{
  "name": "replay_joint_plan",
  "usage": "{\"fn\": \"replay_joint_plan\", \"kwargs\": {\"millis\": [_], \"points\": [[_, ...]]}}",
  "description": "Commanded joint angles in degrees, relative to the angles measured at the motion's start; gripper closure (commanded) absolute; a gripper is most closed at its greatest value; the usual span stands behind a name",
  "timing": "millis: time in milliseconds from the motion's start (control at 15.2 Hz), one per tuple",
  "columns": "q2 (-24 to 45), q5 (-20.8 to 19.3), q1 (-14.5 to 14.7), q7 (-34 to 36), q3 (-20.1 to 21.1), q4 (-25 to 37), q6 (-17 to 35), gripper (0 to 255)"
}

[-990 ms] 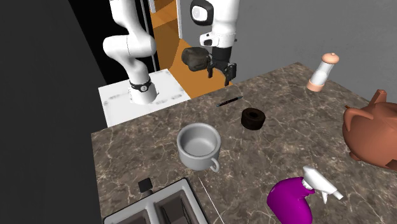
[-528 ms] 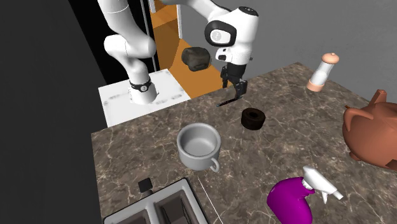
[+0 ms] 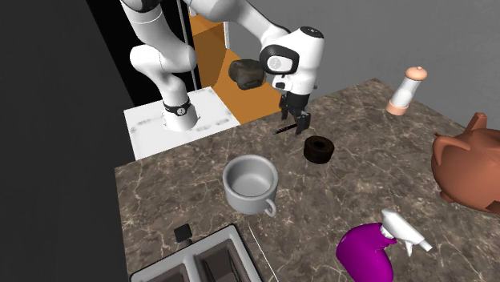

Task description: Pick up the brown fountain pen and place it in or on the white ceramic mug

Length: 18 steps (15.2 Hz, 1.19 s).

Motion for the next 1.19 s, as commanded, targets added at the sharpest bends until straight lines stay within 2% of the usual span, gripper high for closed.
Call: {"fn": "replay_joint_plan", "kwargs": {"millis": [0,396,462,990,1122], "points": [[0.19,-0.39,0.16,0.27,-0.29,-0.48,0.59,0],[0.20,-0.39,0.17,0.27,-0.30,-0.46,0.57,0],[0.20,-0.39,0.17,0.27,-0.30,-0.46,0.57,255],[0.38,-0.57,0.31,0.34,-0.47,-0.39,0.59,255],[-0.43,0.39,-0.48,-0.26,0.41,-0.28,0.07,255]]}}
